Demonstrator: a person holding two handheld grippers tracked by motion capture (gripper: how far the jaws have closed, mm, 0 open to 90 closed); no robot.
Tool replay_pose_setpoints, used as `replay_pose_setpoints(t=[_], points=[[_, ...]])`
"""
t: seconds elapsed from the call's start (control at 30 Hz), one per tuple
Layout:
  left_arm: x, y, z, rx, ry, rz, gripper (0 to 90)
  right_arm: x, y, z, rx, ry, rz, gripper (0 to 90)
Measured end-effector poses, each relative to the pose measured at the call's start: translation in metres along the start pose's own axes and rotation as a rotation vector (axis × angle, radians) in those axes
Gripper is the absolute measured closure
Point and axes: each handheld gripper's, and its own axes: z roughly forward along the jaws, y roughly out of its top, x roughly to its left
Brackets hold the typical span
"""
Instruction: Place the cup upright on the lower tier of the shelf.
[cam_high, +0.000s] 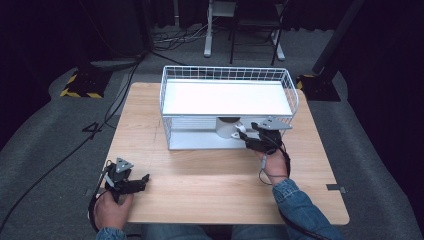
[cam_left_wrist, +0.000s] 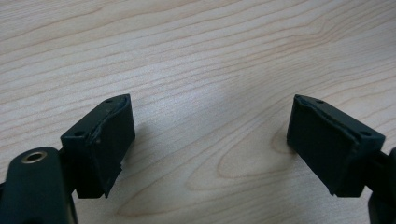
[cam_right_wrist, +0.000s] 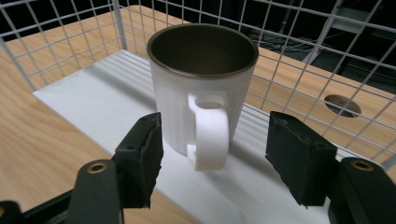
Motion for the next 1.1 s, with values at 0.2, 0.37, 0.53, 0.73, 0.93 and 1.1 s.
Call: replay_pose_setpoints(t=[0.2,0.37,0.53,0.73,0.93,1.1], points=[[0.001,0.001,0.0,0.0,0.002,0.0,15.5,-0.003,0.001,-0.025,-0.003,0.015,-0.002,36.6],[0.001,0.0,0.0,-0.001,0.002,0.0,15.5,-0.006,0.0,-0.051,-0.009,0.029,0.001,36.4],[0.0,0.0,0.0,0.0,0.001,0.0,15.4,-0.009,0.0,-0.071,-0.007,0.04,0.002,35.8],[0.0,0.0,0.0,0.0,0.001,0.001,15.4,-0.013,-0.007,-0.089,-0.004,0.036,0.004,34.3],[0.001,0.0,0.0,0.001,0.001,0.002,15.4,-0.021,-0.024,-0.107,0.023,0.018,0.041,32.1],[0.001,0.001,0.0,0.001,0.002,0.0,15.4,-0.027,-0.034,-0.116,0.052,0.004,0.037,29.4]])
